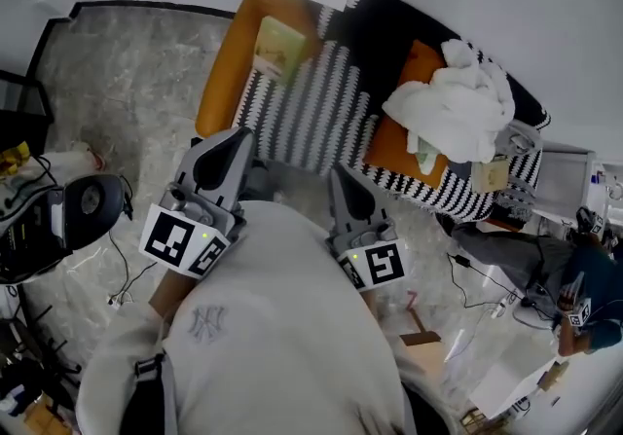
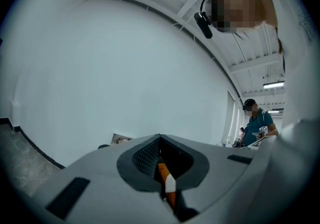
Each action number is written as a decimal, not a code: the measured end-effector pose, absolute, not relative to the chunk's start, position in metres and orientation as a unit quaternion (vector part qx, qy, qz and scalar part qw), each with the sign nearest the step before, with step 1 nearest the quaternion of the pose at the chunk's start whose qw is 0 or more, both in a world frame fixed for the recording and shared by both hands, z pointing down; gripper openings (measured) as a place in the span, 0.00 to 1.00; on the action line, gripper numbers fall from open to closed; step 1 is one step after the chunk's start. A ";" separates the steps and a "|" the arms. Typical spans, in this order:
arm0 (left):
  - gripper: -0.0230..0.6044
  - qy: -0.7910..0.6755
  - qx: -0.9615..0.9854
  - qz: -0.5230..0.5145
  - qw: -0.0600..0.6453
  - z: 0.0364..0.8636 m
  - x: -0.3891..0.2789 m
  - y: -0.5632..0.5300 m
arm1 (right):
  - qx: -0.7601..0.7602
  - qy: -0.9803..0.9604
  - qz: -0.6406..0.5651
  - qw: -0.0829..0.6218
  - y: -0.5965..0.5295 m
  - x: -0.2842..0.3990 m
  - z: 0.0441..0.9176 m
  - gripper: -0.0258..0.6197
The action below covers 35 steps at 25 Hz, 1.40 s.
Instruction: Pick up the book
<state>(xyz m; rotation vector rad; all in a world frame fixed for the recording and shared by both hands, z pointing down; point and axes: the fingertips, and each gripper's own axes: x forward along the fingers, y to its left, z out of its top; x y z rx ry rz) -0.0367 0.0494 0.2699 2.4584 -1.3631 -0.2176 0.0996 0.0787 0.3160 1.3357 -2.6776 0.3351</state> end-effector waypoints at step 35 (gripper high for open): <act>0.05 -0.474 0.858 -0.073 0.183 0.283 -0.132 -0.059 | 0.465 -0.871 0.134 0.087 -0.006 0.021 0.317 0.07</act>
